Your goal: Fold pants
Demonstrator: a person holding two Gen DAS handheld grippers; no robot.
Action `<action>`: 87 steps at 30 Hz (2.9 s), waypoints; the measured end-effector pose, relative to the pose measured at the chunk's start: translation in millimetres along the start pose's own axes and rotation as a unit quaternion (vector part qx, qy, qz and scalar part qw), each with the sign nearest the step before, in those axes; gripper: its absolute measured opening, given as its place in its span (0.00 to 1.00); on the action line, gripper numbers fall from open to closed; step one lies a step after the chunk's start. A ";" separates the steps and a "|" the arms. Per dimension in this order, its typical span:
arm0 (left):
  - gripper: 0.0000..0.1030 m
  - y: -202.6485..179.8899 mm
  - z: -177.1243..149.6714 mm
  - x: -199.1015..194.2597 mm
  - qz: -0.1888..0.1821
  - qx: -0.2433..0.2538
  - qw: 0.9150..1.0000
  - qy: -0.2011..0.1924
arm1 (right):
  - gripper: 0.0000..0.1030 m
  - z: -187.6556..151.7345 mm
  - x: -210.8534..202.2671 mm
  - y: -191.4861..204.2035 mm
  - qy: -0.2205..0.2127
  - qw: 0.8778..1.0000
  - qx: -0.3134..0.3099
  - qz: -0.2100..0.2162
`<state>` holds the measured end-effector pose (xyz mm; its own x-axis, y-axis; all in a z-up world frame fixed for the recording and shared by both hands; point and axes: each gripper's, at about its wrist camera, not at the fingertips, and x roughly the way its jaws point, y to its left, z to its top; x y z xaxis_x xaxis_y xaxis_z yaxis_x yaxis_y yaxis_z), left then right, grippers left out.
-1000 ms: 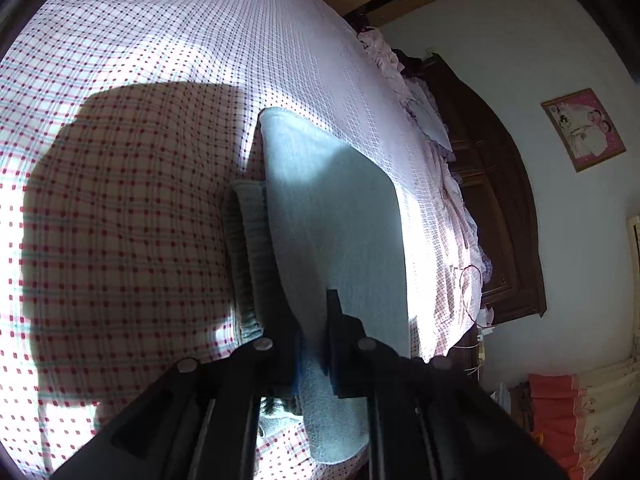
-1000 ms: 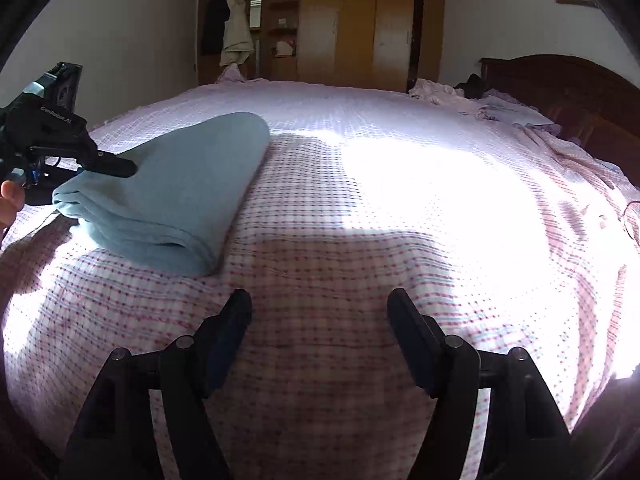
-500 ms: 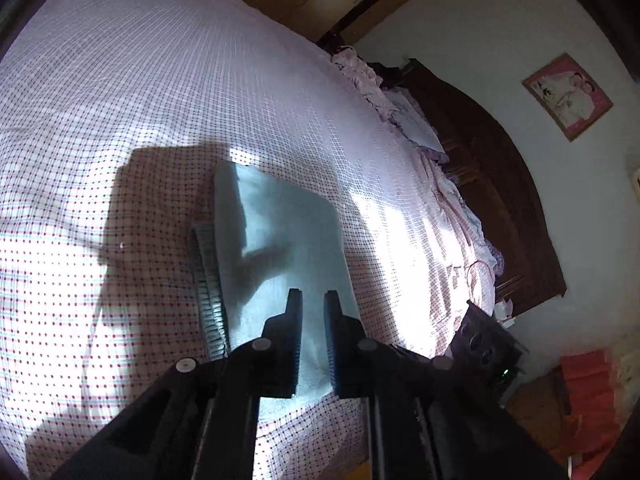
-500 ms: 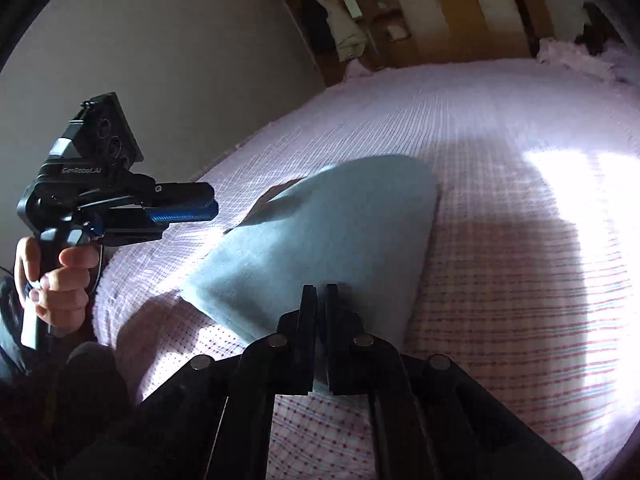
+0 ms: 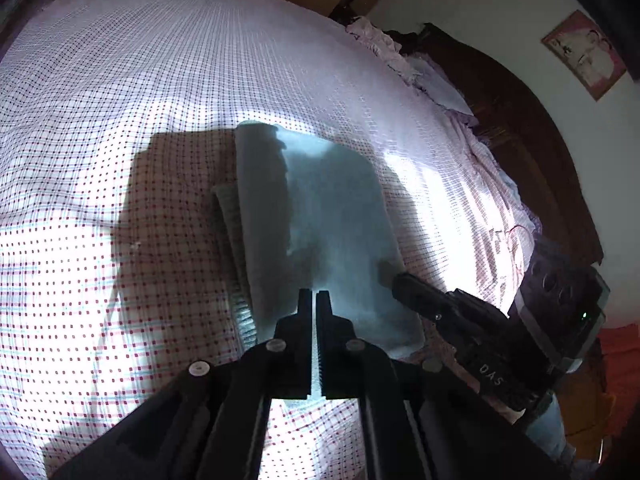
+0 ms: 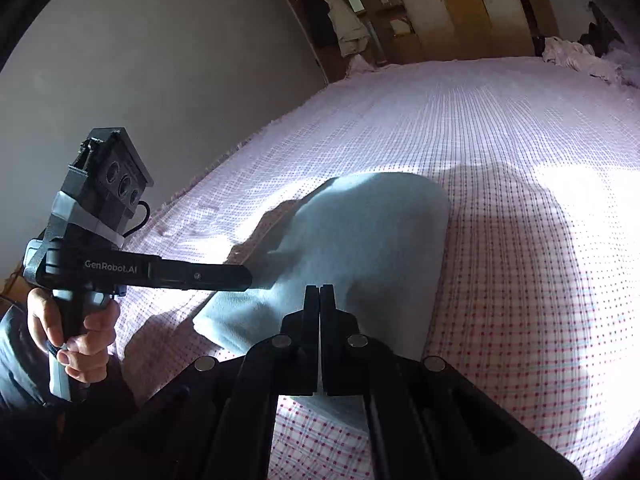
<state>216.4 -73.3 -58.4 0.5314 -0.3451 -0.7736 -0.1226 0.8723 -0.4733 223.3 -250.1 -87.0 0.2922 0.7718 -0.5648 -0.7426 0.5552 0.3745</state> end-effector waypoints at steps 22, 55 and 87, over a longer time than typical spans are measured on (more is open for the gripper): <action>0.02 14.1 39.5 26.3 -0.014 0.005 1.000 -0.009 | 0.00 57.4 66.8 -24.5 0.038 0.999 0.003 -0.009; 0.97 -0.4 4.3 -41.1 0.070 0.091 0.985 -0.130 | 0.57 30.1 6.1 -2.4 -0.010 0.996 -0.025 -0.081; 0.45 -48.3 61.9 69.3 -0.100 0.016 0.995 -0.015 | 0.27 74.6 12.1 -115.7 -0.003 0.990 0.139 0.020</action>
<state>311.1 -117.9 -63.1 0.5672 -0.5025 -0.6525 0.0148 0.7984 -0.6019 357.8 -281.9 -82.3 0.2700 0.7956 -0.5423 -0.5593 0.5881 0.5842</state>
